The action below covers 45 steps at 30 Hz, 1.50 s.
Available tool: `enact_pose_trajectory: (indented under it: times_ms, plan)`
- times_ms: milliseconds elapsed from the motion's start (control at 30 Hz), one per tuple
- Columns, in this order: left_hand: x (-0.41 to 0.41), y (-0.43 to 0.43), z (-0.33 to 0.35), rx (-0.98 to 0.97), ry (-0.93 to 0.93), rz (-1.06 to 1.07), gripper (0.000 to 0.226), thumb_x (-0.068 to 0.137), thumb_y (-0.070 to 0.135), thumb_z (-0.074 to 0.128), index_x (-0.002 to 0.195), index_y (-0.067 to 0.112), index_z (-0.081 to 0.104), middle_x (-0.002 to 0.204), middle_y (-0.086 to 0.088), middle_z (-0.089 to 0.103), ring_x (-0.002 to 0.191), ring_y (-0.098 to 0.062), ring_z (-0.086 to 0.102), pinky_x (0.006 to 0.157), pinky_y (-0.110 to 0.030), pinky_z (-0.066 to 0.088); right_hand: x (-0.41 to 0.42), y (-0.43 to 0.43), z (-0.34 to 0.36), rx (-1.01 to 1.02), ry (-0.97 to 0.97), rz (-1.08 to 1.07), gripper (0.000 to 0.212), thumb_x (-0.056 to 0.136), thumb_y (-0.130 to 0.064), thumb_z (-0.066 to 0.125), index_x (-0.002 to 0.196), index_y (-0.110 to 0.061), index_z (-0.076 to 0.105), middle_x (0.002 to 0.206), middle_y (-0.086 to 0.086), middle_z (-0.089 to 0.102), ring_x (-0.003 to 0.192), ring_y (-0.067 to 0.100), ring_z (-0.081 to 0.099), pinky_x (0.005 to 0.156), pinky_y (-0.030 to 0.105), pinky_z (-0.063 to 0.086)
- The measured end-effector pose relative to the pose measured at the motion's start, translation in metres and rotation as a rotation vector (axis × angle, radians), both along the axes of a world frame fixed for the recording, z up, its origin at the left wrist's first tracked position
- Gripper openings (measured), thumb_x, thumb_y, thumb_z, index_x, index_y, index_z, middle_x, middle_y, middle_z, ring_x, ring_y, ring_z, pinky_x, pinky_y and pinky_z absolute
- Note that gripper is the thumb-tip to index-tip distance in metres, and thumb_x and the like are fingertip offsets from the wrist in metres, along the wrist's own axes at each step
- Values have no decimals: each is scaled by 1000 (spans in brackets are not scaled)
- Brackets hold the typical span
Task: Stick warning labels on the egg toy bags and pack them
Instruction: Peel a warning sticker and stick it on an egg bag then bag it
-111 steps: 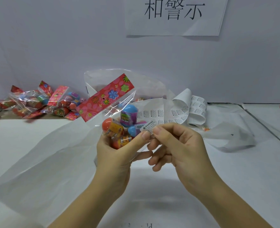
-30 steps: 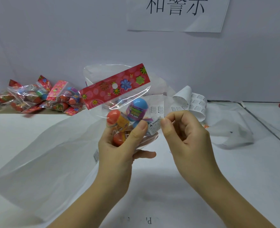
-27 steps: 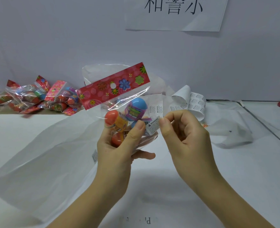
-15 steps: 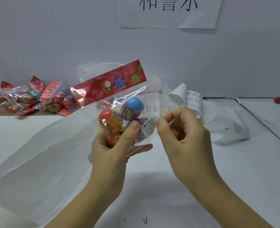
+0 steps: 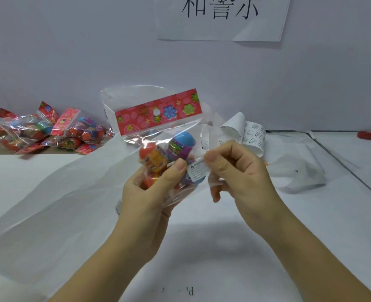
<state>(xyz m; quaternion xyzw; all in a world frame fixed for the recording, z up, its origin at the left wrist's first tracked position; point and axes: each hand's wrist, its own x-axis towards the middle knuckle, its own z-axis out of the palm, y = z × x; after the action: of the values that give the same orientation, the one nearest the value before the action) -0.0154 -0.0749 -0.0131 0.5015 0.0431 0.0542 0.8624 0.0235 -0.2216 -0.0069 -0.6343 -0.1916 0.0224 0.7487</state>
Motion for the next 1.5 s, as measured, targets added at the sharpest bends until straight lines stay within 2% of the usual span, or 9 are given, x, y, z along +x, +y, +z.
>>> enact_pose_trajectory:
  times_ms: [100, 367, 567, 633, 733, 1200, 1300, 1400, 1500]
  plan:
    - [3, 5, 3, -72, -3, 7, 66, 48, 32, 78, 110, 13, 66, 101, -8, 76, 88, -22, 75, 65, -23, 59, 5, -3, 1, 87, 77, -19, 20, 68, -38, 67, 71, -19, 62, 58, -3, 53, 46, 13, 50, 39, 26, 42]
    - [4, 5, -2, 112, -18, -59, 64, 51, 33, 79, 110, 11, 67, 95, -8, 77, 87, -21, 75, 68, -23, 58, 1, -4, 3, -196, -70, -51, 22, 72, -42, 64, 84, -24, 68, 71, -8, 68, 57, 9, 58, 46, 26, 50]
    - [4, 6, -2, 209, -39, -86, 54, 46, 36, 80, 97, 22, 71, 89, -4, 77, 84, -18, 75, 63, -20, 57, 5, -9, 5, -251, -6, -1, 12, 92, -12, 58, 83, -16, 65, 69, -6, 66, 61, 9, 58, 49, 27, 49]
    - [6, 7, -2, 250, -17, -116, 61, 43, 37, 81, 100, 22, 70, 89, -2, 77, 85, -18, 75, 64, -22, 58, 7, -10, 6, -199, 8, -32, 5, 91, -19, 62, 86, -16, 62, 70, -8, 64, 64, 9, 59, 52, 28, 50]
    - [8, 10, -4, 296, 22, -137, 61, 39, 36, 84, 98, 26, 71, 89, 1, 77, 87, -17, 74, 65, -24, 59, 9, -10, 10, -134, 58, -40, 28, 79, -45, 62, 95, -22, 60, 73, -11, 66, 65, 9, 63, 53, 25, 54]
    - [8, 11, 5, 341, 138, -339, 83, 30, 28, 84, 110, 20, 64, 90, -4, 77, 82, -23, 75, 58, -27, 60, 10, -16, 8, -140, -131, -423, 21, 87, -30, 66, 66, -27, 63, 58, -11, 63, 56, 4, 60, 50, 18, 52]
    - [9, 17, 6, 273, 130, -340, 85, 33, 28, 92, 113, 17, 65, 95, -9, 76, 83, -28, 75, 57, -29, 59, 7, -11, 6, -134, -71, -390, 21, 91, -29, 61, 71, -23, 62, 58, -9, 62, 53, 6, 61, 46, 20, 51]
    - [12, 19, 2, -1, 63, -243, 94, 27, 28, 101, 114, 13, 68, 105, -18, 74, 85, -34, 74, 61, -30, 60, 7, -7, 2, 147, 177, -254, 22, 98, -26, 50, 83, -13, 58, 60, -3, 64, 47, 14, 62, 39, 25, 48]
    - [15, 18, -2, -143, 46, -104, 64, 41, 31, 97, 99, 12, 78, 102, -15, 75, 87, -30, 75, 62, -28, 60, 8, -5, 0, 344, 358, -136, 19, 100, -25, 47, 93, -12, 59, 66, 3, 69, 49, 21, 66, 40, 25, 49]
